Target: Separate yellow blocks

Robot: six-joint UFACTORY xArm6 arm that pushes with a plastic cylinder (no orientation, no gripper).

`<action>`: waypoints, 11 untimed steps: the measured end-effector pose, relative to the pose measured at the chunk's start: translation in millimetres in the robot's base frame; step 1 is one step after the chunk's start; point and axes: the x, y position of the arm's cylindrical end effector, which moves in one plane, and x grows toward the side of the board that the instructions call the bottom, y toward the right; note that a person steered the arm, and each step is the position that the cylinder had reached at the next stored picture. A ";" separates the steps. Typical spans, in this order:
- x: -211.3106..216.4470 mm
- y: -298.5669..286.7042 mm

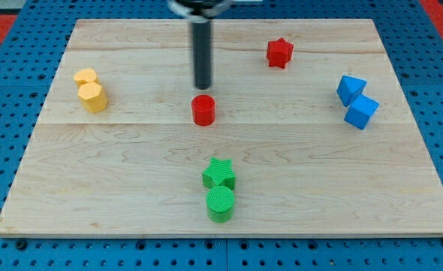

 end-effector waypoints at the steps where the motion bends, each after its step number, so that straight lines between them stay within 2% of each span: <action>1: 7.9 -66.4; 2: 55.4 -103.6; 3: 55.8 -176.8; 4: 54.7 -212.0; 5: 21.6 -206.1; 6: 5.5 -135.9; 7: -18.2 -99.0; 8: -38.0 -94.1; 9: -9.5 -98.8; 10: -21.7 -157.6; 11: -40.1 -192.9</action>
